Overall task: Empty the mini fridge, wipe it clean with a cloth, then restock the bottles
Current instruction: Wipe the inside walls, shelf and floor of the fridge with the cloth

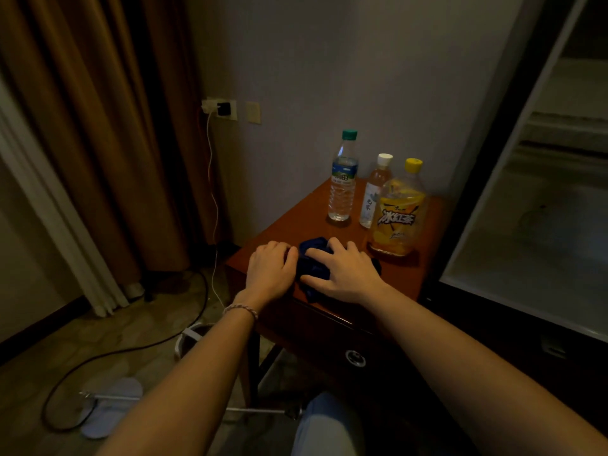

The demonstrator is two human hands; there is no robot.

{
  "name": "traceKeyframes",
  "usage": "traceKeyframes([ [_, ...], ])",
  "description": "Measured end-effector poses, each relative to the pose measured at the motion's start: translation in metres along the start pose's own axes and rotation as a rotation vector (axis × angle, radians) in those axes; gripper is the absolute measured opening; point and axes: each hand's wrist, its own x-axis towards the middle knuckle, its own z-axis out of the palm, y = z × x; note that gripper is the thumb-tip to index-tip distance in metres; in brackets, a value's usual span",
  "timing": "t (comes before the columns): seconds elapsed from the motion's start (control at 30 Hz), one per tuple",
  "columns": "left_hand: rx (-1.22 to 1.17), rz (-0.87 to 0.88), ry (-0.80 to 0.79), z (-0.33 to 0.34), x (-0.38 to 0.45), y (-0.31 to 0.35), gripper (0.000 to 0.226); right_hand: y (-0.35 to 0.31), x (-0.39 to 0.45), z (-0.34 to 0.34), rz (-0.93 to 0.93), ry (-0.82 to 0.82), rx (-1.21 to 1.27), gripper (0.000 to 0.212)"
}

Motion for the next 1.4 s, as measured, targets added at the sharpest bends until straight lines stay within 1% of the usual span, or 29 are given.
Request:
traceKeyframes([
  [0.13,-0.266,0.0,-0.011,0.007,-0.018,0.039,0.035,0.01,-0.05,-0.004,0.035,0.095,0.104,0.055],
  [0.3,-0.508,0.099,-0.005,0.021,-0.035,0.1,0.033,0.038,-0.128,-0.013,0.077,0.219,0.223,0.045],
  [0.37,-0.576,0.147,0.005,0.025,-0.035,0.133,0.03,0.05,-0.153,-0.016,0.099,0.327,0.271,0.043],
  [0.47,-0.73,0.198,0.0,0.042,-0.03,0.178,0.029,0.071,-0.176,-0.025,0.161,0.546,0.359,0.04],
  [0.53,-0.794,0.205,-0.014,0.057,-0.025,0.204,0.042,0.095,-0.186,-0.033,0.25,0.672,0.35,0.04],
  [0.6,-0.818,0.18,-0.035,0.078,-0.022,0.223,0.051,0.122,-0.191,-0.044,0.38,0.745,0.269,0.043],
  [0.67,-0.869,0.119,-0.071,0.095,-0.025,0.241,0.059,0.149,-0.187,-0.055,0.523,0.701,0.212,0.045],
  [0.73,-0.943,0.054,-0.06,0.108,-0.029,0.254,0.069,0.174,-0.171,-0.062,0.573,0.603,0.311,0.049],
  [0.77,-0.976,0.024,-0.024,0.111,-0.031,0.259,0.069,0.184,-0.162,-0.064,0.572,0.543,0.364,0.054],
  [0.8,-0.992,0.0,0.018,0.113,-0.031,0.261,0.069,0.193,-0.153,-0.064,0.553,0.476,0.365,0.061],
  [0.87,-0.998,-0.043,0.067,0.116,-0.025,0.262,0.078,0.201,-0.14,-0.054,0.487,0.28,0.234,0.069],
  [0.9,-0.998,-0.062,0.066,0.118,-0.021,0.259,0.087,0.201,-0.136,-0.048,0.46,0.165,0.156,0.07],
  [0.93,-0.998,-0.072,0.06,0.119,-0.019,0.257,0.094,0.201,-0.135,-0.042,0.444,0.087,0.097,0.071],
  [0.97,-1.005,-0.082,0.051,0.121,-0.018,0.255,0.099,0.201,-0.136,-0.037,0.44,0.065,0.071,0.071],
  [1.03,-1.034,-0.077,0.033,0.121,-0.015,0.254,0.102,0.203,-0.136,-0.035,0.432,0.117,0.071,0.066],
  [1.17,-1.077,-0.07,0.065,0.125,-0.011,0.253,0.097,0.203,-0.137,-0.035,0.37,0.152,-0.014,0.059],
  [1.2,-1.08,-0.073,0.071,0.127,-0.01,0.253,0.094,0.201,-0.138,-0.033,0.342,0.169,-0.041,0.059],
  [1.3,-1.054,-0.036,0.085,0.129,-0.01,0.257,0.066,0.198,-0.141,-0.031,0.263,0.183,-0.094,0.056],
  [1.33,-1.054,-0.032,0.088,0.128,-0.011,0.257,0.066,0.199,-0.14,-0.032,0.246,0.188,-0.088,0.055],
  [1.4,-1.056,-0.049,0.084,0.13,-0.01,0.254,0.087,0.202,-0.135,-0.036,0.226,0.204,-0.059,0.051],
])
